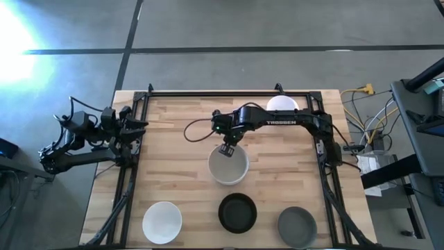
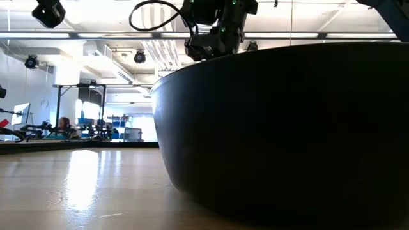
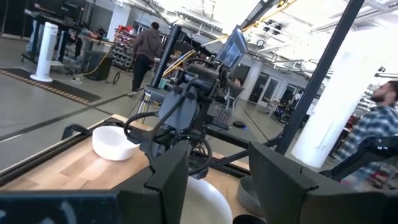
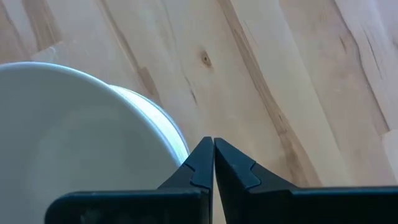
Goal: Nest bowls inside each other
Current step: Stack the top white bowl on the gray bowl
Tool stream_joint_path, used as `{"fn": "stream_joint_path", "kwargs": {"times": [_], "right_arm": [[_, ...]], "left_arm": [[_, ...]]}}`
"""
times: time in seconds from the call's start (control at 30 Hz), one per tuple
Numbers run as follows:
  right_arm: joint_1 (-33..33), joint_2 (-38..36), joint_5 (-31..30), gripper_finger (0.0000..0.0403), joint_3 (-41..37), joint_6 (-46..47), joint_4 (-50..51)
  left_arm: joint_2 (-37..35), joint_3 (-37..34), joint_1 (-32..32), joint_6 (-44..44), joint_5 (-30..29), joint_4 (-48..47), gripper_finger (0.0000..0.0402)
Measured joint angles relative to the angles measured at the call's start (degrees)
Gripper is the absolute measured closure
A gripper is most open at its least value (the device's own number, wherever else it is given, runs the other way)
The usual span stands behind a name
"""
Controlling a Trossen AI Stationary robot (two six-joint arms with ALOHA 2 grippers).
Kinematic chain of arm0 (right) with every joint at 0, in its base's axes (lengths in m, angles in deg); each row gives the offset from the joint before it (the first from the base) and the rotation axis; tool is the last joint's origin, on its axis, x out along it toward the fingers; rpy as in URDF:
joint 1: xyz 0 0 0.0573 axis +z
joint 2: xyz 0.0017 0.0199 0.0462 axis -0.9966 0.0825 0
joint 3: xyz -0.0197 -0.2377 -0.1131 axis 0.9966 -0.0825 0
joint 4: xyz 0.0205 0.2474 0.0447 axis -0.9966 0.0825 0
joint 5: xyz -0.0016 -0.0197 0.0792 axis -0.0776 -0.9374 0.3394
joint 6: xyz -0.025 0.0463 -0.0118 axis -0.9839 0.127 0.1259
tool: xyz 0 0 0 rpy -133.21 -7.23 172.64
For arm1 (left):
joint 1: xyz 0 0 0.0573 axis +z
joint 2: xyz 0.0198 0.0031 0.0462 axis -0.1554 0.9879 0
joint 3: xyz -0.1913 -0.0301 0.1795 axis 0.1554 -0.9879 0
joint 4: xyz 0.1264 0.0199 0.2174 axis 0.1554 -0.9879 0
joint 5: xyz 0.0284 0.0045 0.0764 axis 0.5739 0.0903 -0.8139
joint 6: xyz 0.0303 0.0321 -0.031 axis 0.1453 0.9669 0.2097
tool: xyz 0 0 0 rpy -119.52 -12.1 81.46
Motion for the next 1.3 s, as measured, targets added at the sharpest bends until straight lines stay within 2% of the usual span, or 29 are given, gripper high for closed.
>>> {"fn": "stream_joint_path", "kwargs": {"times": [0.23, 0.43, 1.0, 1.3], "right_arm": [[0.1, 0.0, -0.9, 0.0394, -1.5, -0.4, -0.3], [-0.2, 0.0, -8.0, 0.0394, -3.4, 1.6, -0.5], [-4.6, -0.1, -8.1, 0.0394, -10.0, 3.7, 0.5], [-4.7, -2.1, -8.1, 0.0394, -8.8, 4.9, 0.6]], "left_arm": [[0.0, 0.0, 0.0, 0.0, -0.3, 0.0, 0.0249], [0.0, 0.0, 0.0, 0.1, -1.2, 0.0, 0.0249], [0.0, 0.0, 0.0, -0.5, -1.2, 0.2, 0.0249], [0.0, 0.0, 0.0, -0.5, -2.8, 0.2, 0.0249]]}}
